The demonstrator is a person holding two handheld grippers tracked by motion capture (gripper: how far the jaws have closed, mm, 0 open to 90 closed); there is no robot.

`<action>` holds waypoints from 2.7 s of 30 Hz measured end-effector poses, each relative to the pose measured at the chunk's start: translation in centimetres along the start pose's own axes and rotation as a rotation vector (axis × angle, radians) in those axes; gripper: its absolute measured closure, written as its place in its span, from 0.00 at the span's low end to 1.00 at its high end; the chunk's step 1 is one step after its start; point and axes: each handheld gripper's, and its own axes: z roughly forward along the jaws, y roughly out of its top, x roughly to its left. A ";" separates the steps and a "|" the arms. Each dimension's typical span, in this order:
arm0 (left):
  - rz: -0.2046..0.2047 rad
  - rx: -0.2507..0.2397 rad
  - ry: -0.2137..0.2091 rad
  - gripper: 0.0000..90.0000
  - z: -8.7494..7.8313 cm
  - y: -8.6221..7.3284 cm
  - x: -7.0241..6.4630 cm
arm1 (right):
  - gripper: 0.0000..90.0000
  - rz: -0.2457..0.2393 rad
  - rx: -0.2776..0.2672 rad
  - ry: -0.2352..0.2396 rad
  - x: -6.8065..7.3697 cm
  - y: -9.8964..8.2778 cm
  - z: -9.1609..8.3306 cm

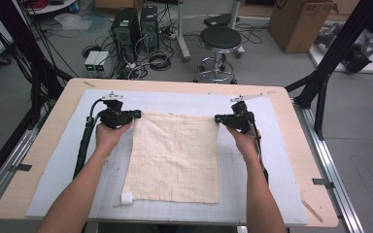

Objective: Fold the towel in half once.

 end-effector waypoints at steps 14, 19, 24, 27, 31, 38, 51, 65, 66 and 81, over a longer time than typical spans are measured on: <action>0.050 0.018 -0.024 0.95 -1.1 0.0 -0.7 | 0.97 -0.026 -0.015 0.044 1.2 0.2 -1.1; 0.066 0.019 -0.034 0.95 -1.4 -0.4 -1.1 | 0.97 -0.037 -0.001 0.049 1.6 0.2 -1.3; 0.066 0.008 -0.034 0.95 -1.9 -0.5 -1.1 | 0.97 -0.046 -0.003 0.060 2.0 0.2 -1.5; 0.064 0.000 -0.038 0.95 -2.2 -0.7 -1.1 | 0.97 -0.046 -0.003 0.058 2.1 0.2 -1.7; 0.070 0.004 -0.045 0.95 -2.4 -0.9 -1.2 | 0.97 -0.056 -0.016 0.065 2.3 0.1 -2.0; 0.066 0.009 -0.054 0.95 -2.6 -1.7 -1.0 | 0.97 -0.047 -0.030 0.081 2.4 -0.6 -2.3; 0.072 -0.009 -0.100 0.95 -3.3 -2.2 -1.8 | 0.97 -0.063 -0.010 0.109 3.5 -1.0 -2.5; 0.099 -0.007 -0.129 0.95 -4.3 -2.6 -2.5 | 0.97 -0.083 -0.017 0.127 4.4 -1.6 -3.2; 0.098 -0.008 -0.130 0.95 -4.3 -2.7 -2.5 | 0.97 -0.083 -0.019 0.128 4.2 -1.8 -3.3; 0.126 -0.002 -0.153 0.95 -5.5 -3.5 -2.9 | 0.97 -0.068 -0.045 0.155 4.5 -3.4 -4.0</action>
